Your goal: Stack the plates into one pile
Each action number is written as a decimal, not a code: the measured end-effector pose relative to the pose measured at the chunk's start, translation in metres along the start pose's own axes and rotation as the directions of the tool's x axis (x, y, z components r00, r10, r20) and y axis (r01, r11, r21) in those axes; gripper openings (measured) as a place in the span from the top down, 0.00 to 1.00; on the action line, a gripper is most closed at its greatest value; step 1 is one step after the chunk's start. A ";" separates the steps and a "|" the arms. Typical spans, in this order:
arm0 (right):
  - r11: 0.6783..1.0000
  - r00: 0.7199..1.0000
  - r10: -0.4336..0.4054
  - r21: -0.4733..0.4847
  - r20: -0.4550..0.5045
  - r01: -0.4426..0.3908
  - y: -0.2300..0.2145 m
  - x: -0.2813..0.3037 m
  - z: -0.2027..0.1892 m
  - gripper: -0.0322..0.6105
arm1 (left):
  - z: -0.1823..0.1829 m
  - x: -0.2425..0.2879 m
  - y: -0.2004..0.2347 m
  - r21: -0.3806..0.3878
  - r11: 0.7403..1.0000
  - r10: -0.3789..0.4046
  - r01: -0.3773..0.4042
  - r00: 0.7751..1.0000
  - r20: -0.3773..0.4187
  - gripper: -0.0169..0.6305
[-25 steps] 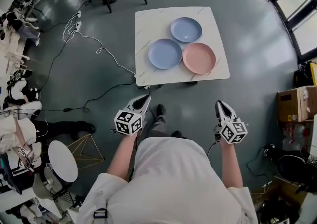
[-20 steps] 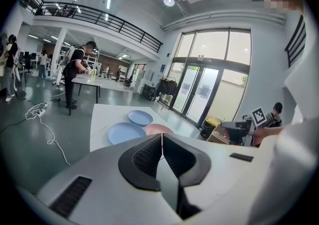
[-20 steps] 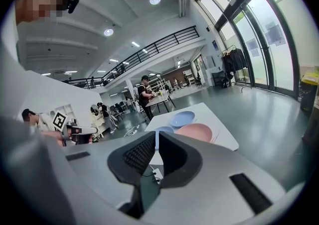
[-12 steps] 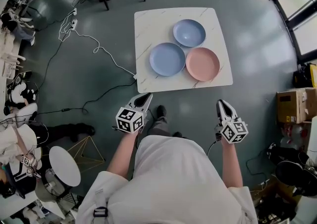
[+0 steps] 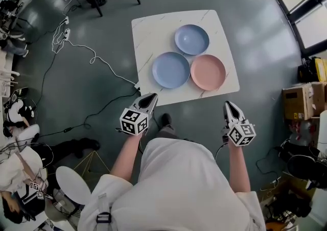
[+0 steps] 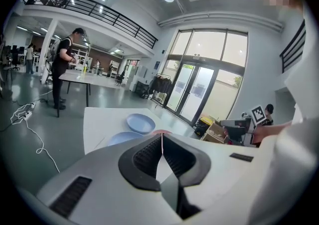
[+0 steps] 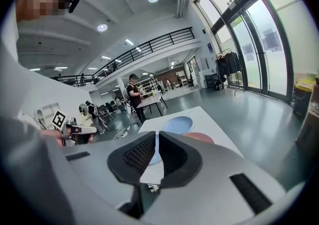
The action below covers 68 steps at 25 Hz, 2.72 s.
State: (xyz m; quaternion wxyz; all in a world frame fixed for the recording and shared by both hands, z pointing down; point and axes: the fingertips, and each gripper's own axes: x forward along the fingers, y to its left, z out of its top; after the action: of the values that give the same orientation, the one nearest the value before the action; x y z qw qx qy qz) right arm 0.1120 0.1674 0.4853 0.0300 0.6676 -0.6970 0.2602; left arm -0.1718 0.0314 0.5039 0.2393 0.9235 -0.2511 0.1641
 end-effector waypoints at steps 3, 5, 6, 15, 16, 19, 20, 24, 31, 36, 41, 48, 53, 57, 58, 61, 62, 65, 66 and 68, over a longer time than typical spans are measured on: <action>1.000 1.000 -0.023 0.002 0.000 0.023 0.005 0.017 0.003 0.89 | 0.007 0.007 0.020 0.006 1.000 -0.015 0.015 1.000 -0.013 0.95; 0.999 0.999 -0.034 0.006 -0.002 0.034 0.006 0.027 0.004 0.89 | 0.010 0.011 0.030 0.010 1.000 -0.022 0.022 0.999 -0.025 0.95; 0.999 0.999 -0.039 0.009 -0.003 0.039 0.007 0.031 0.004 0.89 | 0.012 0.013 0.033 0.013 1.000 -0.025 0.026 0.999 -0.029 0.95; 0.997 0.997 -0.079 0.022 -0.013 0.080 0.011 0.063 0.007 0.89 | 0.025 0.024 0.063 0.027 0.998 -0.047 0.049 0.998 -0.048 0.95; 0.996 0.997 -0.082 0.021 -0.013 0.082 0.011 0.066 0.007 0.89 | 0.026 0.025 0.065 0.030 0.998 -0.049 0.051 0.998 -0.049 0.95; 0.996 0.996 -0.089 0.021 -0.017 0.089 0.012 0.070 0.008 0.89 | 0.030 0.028 0.072 0.033 0.998 -0.053 0.055 0.997 -0.053 0.95; 0.996 0.996 -0.091 0.021 -0.021 0.092 0.012 0.071 0.008 0.89 | 0.031 0.029 0.074 0.032 0.998 -0.053 0.055 0.997 -0.054 0.95; 0.995 0.994 -0.098 0.013 -0.039 0.099 0.011 0.074 0.007 0.89 | 0.033 0.034 0.077 0.022 0.998 -0.050 0.052 0.997 -0.056 0.95; 0.996 0.994 -0.094 0.003 -0.048 0.095 0.001 0.071 0.008 0.89 | 0.024 0.040 0.068 0.017 0.998 -0.054 0.055 0.996 -0.070 0.95; 0.998 0.997 -0.060 0.011 -0.048 0.061 -0.013 0.076 0.017 0.89 | 0.024 0.047 0.062 -0.001 0.999 -0.032 0.032 0.997 -0.067 0.95; 1.000 0.998 0.006 -0.013 -0.060 -0.007 -0.033 0.082 0.026 0.89 | 0.028 0.064 0.045 -0.017 1.000 0.005 -0.006 0.999 -0.046 0.95; 0.996 0.992 0.078 -0.023 -0.100 -0.081 -0.059 0.097 0.030 0.89 | 0.024 0.086 0.020 -0.054 0.997 0.044 -0.046 0.998 -0.042 0.95; 0.992 0.985 0.123 -0.020 -0.118 -0.126 -0.080 0.109 0.034 0.89 | 0.018 0.104 -0.003 -0.075 0.995 0.067 -0.071 0.996 -0.051 0.95; 0.986 0.976 0.161 -0.021 -0.147 -0.166 -0.090 0.119 0.032 0.89 | 0.014 0.113 -0.017 -0.083 0.993 0.083 -0.088 0.995 -0.060 0.95; 0.984 0.973 0.170 -0.022 -0.153 -0.176 -0.092 0.121 0.032 0.89 | 0.014 0.116 -0.018 -0.089 0.991 0.090 -0.095 0.994 -0.060 0.95; 0.979 0.966 0.195 -0.021 -0.172 -0.201 -0.098 0.127 0.031 0.89 | 0.010 0.121 -0.021 -0.113 0.986 0.114 -0.120 0.992 -0.061 0.95; 0.978 0.962 0.203 -0.019 -0.181 -0.209 -0.101 0.129 0.029 0.89 | 0.008 0.123 -0.023 -0.120 0.985 0.121 -0.128 0.991 -0.063 0.95; 0.973 0.952 0.221 -0.014 -0.212 -0.229 -0.116 0.134 0.023 0.89 | 0.004 0.135 -0.031 -0.132 0.980 0.137 -0.146 0.988 -0.072 0.95; 0.972 0.948 0.225 -0.012 -0.223 -0.234 -0.121 0.135 0.020 0.89 | 0.002 0.140 -0.033 -0.136 0.979 0.141 -0.151 0.987 -0.077 0.95; 0.970 0.941 0.232 -0.009 -0.248 -0.241 -0.130 0.139 0.014 0.89 | -0.002 0.148 -0.037 -0.146 0.976 0.148 -0.160 0.985 -0.087 0.95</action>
State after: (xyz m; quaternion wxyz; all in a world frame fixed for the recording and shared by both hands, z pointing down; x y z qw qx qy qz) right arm 0.2249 0.0383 0.5695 0.0973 0.5411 -0.7679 0.3288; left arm -0.0308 0.0036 0.5552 0.3051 0.8733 -0.3245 0.1975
